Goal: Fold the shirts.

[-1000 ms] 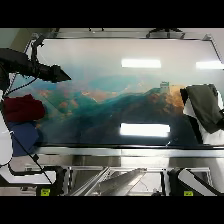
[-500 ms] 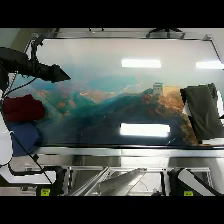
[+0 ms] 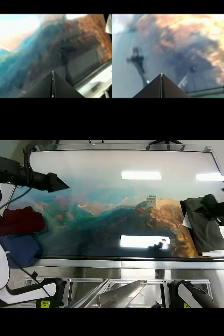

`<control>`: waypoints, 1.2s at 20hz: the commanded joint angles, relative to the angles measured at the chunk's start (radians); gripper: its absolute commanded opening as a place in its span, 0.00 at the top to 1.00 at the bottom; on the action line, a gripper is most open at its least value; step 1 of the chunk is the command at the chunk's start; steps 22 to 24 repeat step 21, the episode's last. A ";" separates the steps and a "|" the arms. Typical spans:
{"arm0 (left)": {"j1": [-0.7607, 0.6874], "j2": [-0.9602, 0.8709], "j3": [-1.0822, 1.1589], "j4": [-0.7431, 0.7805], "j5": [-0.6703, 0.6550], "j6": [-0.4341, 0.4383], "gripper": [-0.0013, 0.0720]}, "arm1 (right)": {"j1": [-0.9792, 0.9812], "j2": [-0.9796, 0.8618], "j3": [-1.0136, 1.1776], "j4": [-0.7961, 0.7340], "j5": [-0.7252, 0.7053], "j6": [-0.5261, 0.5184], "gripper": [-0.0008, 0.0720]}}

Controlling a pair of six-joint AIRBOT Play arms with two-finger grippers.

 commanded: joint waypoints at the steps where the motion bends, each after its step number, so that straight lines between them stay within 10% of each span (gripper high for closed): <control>1: -0.059 0.203 -0.346 0.001 -0.074 -0.006 0.96 | 0.298 0.111 -0.187 -0.077 -0.100 -0.028 0.95; 8: -0.236 0.695 -1.024 -0.002 -0.188 -0.122 0.96 | 0.469 0.364 -0.710 -0.021 -0.187 -0.118 0.95; 24: -0.243 0.891 -1.088 0.000 -0.226 -0.187 0.96 | 0.469 0.364 -0.710 -0.003 -0.196 -0.140 0.95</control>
